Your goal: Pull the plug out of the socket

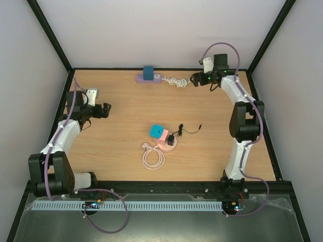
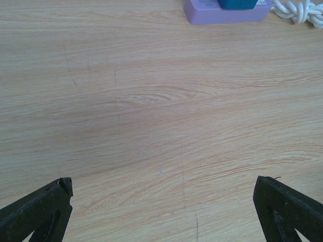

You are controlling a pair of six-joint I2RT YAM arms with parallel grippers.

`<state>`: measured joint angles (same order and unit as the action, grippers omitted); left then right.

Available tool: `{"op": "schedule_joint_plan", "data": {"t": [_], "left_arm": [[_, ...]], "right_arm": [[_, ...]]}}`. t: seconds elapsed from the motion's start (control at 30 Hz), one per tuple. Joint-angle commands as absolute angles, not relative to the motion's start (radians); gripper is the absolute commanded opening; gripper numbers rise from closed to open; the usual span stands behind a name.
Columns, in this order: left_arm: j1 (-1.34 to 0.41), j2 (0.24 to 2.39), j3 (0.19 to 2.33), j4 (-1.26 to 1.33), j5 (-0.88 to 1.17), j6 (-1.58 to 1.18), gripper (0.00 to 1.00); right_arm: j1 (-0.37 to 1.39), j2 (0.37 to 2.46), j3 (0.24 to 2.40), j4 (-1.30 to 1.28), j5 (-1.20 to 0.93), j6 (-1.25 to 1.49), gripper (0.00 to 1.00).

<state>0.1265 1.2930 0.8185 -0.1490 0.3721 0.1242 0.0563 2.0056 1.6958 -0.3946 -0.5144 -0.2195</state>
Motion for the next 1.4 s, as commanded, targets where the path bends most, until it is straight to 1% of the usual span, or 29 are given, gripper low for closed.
{"op": "schedule_joint_plan", "data": {"t": [0.0,0.13,0.27,0.4,0.53,0.73,0.8,1.1,1.3,1.37], "left_arm": [[0.121,1.299,0.845,-0.181,0.376,0.136,1.0],[0.121,1.296,0.84,-0.178,0.357,0.134,1.0],[0.121,1.299,0.831,-0.177,0.359,0.137,1.0],[0.121,1.301,0.825,-0.174,0.359,0.135,1.0],[0.121,1.313,0.823,-0.175,0.36,0.13,1.0],[0.121,1.328,0.823,-0.182,0.371,0.129,1.0],[0.121,1.329,0.822,-0.183,0.371,0.129,1.0],[0.121,1.321,0.82,-0.179,0.366,0.128,1.0],[0.121,1.324,0.817,-0.181,0.375,0.126,1.0],[0.121,1.325,0.816,-0.18,0.378,0.126,1.0]], "right_arm": [[0.122,2.117,1.86,-0.508,-0.417,-0.273,0.98],[0.156,2.237,2.009,-0.552,-0.382,-0.279,0.98],[0.181,2.33,2.089,-0.537,-0.373,-0.26,1.0],[0.209,2.396,2.157,-0.545,-0.349,-0.271,0.96],[0.233,2.425,2.174,-0.519,-0.323,-0.279,0.89],[0.278,2.474,2.201,-0.493,-0.253,-0.313,0.88],[0.288,2.496,2.219,-0.487,-0.231,-0.319,0.86],[0.311,2.575,2.284,-0.431,-0.21,-0.301,0.84],[0.324,2.598,2.293,-0.413,-0.209,-0.297,0.74],[0.328,2.6,2.292,-0.418,-0.211,-0.304,0.68]]}}
